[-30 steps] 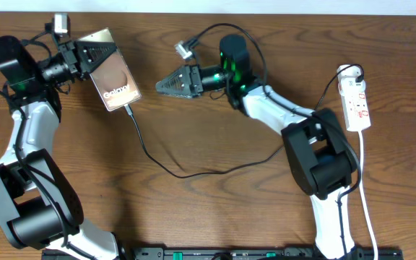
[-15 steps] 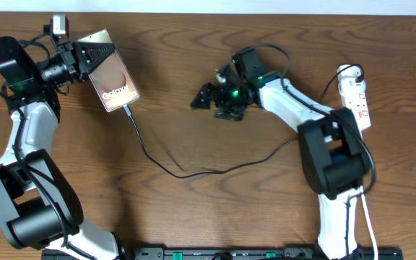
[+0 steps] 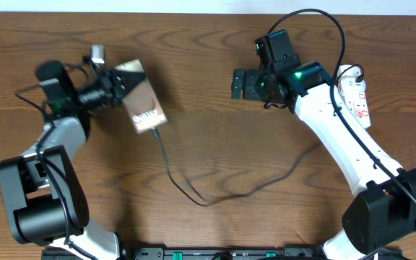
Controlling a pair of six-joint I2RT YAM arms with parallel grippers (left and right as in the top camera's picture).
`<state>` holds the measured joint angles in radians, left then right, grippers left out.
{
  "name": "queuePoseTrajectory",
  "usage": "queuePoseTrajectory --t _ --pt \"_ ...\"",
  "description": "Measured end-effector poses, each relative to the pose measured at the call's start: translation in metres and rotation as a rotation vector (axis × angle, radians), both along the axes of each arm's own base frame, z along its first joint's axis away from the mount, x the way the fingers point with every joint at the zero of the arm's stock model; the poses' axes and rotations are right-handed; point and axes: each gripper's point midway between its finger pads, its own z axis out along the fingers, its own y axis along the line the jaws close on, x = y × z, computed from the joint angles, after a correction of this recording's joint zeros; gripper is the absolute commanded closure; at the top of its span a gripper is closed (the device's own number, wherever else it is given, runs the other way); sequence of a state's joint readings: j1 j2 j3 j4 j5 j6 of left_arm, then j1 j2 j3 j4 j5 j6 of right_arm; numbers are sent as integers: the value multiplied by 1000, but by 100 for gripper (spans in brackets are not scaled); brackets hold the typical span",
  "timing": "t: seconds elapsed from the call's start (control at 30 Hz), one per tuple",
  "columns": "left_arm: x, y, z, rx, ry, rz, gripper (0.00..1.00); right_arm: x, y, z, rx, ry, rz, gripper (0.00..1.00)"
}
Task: Plug charger to phone and switch on socket
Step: 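Open the right gripper and move it to the white power strip, then lower the phone with the left gripper onto the table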
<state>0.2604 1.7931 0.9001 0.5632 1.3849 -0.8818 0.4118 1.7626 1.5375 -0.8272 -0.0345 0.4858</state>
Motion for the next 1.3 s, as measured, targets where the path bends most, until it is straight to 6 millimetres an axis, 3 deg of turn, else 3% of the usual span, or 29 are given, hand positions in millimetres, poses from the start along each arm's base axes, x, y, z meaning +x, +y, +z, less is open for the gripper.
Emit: queuePoseTrajectory --t 0.13,0.3,0.37,0.67,1.07,1.3 --pt "-12 -6 -56 47 202 94 93 1 -5 0 -23 -7 -13 1" --pt "-41 -3 -132 247 488 207 93 1 -4 0 -30 -10 -13 1" --pt "-48 -2 -148 332 520 221 93 1 -4 0 -31 -10 -13 1" --pt "-50 13 -168 487 528 278 92 1 -5 0 -33 -12 -14 1" --pt "-51 16 -169 508 547 287 91 1 -2 0 -35 -15 -8 1" --pt "-54 16 -169 515 555 282 76 0 1 0 -34 -18 -2 1"
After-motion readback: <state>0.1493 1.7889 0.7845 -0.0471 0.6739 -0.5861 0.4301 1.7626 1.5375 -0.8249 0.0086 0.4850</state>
